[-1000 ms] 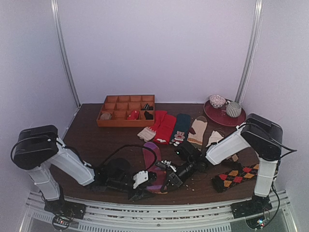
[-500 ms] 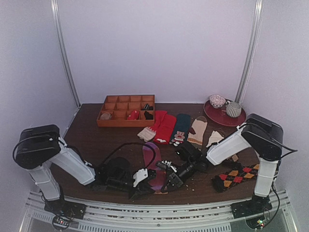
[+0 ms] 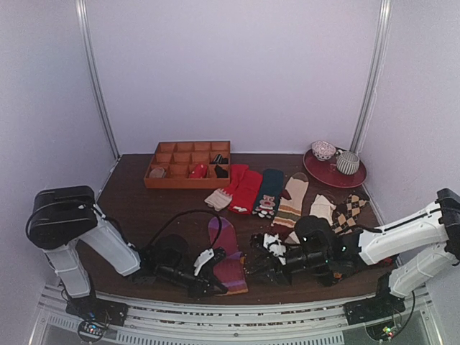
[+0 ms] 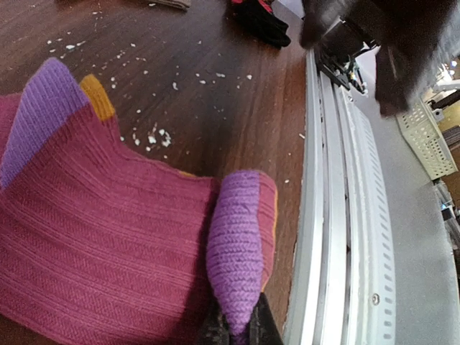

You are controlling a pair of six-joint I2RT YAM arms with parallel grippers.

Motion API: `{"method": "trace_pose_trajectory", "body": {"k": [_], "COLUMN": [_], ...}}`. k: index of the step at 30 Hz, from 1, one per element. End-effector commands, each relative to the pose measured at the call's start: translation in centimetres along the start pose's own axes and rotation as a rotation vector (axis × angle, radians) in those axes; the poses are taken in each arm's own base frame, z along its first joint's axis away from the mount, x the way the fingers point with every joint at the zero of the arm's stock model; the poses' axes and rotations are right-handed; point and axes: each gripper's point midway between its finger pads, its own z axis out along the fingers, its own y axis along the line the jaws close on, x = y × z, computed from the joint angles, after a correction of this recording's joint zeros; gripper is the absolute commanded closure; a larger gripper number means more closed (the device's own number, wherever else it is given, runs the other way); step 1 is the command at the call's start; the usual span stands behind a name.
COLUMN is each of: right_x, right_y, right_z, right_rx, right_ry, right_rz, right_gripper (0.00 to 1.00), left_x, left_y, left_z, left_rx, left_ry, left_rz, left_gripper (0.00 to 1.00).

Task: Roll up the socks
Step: Roll a pair of socks at the center of the board.

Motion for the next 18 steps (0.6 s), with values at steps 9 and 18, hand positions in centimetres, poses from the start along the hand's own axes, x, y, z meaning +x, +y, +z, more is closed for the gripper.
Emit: {"method": "trace_pose_trajectory", "body": {"k": [9, 18], "right_x": [3.5, 3.7], "right_y": [2.2, 1.7], "right_z": [3.3, 4.7], "right_rx": [0.153, 0.176], "right_ry": [0.126, 0.166], "right_rz": [-0.574, -0.616], "right_gripper": [0.59, 0.55], "left_x": [12.2, 12.4], "left_y": [2.4, 2.4], "left_z": [-1.6, -1.7], "left_rx": [-0.073, -0.074], "left_ry": [0.390, 0.393], "left_rz": [-0.320, -0.317], "left_gripper": [1.00, 1.00]}}
